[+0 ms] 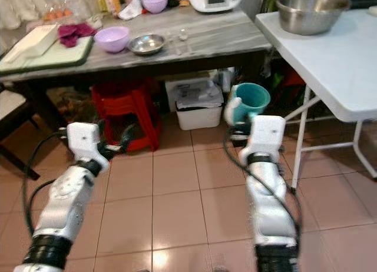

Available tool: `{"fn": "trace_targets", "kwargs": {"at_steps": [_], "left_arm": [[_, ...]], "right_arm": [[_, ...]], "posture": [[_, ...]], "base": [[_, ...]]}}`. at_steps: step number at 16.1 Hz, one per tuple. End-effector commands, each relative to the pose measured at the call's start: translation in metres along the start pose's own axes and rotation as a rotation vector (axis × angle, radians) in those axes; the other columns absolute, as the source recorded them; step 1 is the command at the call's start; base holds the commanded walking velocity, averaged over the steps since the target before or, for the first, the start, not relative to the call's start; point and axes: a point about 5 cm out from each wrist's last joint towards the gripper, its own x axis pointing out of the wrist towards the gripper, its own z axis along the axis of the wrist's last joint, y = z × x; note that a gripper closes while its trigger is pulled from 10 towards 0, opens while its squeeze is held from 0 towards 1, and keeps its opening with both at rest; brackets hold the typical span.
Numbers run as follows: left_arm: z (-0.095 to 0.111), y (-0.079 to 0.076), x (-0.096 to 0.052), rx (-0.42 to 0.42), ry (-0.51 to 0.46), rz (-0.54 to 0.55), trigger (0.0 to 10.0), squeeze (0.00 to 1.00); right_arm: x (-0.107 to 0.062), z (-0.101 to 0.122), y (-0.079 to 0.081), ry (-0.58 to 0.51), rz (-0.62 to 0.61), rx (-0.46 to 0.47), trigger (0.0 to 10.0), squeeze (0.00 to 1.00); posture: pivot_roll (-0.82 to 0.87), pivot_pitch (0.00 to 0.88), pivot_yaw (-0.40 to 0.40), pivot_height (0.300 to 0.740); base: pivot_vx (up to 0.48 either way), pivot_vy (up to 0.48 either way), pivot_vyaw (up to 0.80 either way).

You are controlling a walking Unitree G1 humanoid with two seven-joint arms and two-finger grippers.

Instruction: Setting the table

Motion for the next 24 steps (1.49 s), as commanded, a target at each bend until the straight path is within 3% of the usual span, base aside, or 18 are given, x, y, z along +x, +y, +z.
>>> {"fn": "trace_targets", "kwargs": {"at_steps": [1, 6, 11, 16, 24], "left_arm": [[-0.0019, 0.0000, -0.0016, -0.001, 0.004, -0.004, 10.0, 0.00], [-0.0013, -0.0025, -0.0015, -0.016, -0.002, -0.021, 10.0, 0.00], [-0.0015, -0.0036, -0.0017, -0.026, -0.004, -0.027, 10.0, 0.00], [-0.0014, -0.0046, -0.0012, -0.026, -0.002, -0.034, 10.0, 0.00], [-0.0017, -0.0054, -0.0011, -0.027, -0.002, -0.038, 10.0, 0.00]], "right_arm": [[0.0023, 0.0079, 0.0020, -0.035, 0.015, 0.000, 10.0, 0.00], [0.0034, 0.0087, 0.0022, -0.036, 0.011, 0.006, 10.0, 0.00], [0.0049, 0.0071, 0.0011, -0.020, -0.003, 0.020, 10.0, 0.00], [0.0058, 0.0074, -0.0001, -0.020, -0.010, 0.025, 10.0, 0.00], [0.0062, 0.0059, 0.0004, -0.013, -0.011, 0.031, 10.0, 0.00]], "posture": [[-0.19, 0.076, 0.098, 0.740], [-0.19, 0.072, 0.097, 0.740], [-0.19, 0.071, 0.096, 0.740], [-0.19, 0.073, 0.099, 0.740], [-0.19, 0.073, 0.101, 0.740]], "base": [[0.000, 0.000, 0.69], [0.270, 0.000, 0.57], [0.298, 0.000, 0.00], [0.301, 0.000, -0.66], [0.303, 0.000, -0.11]]}}
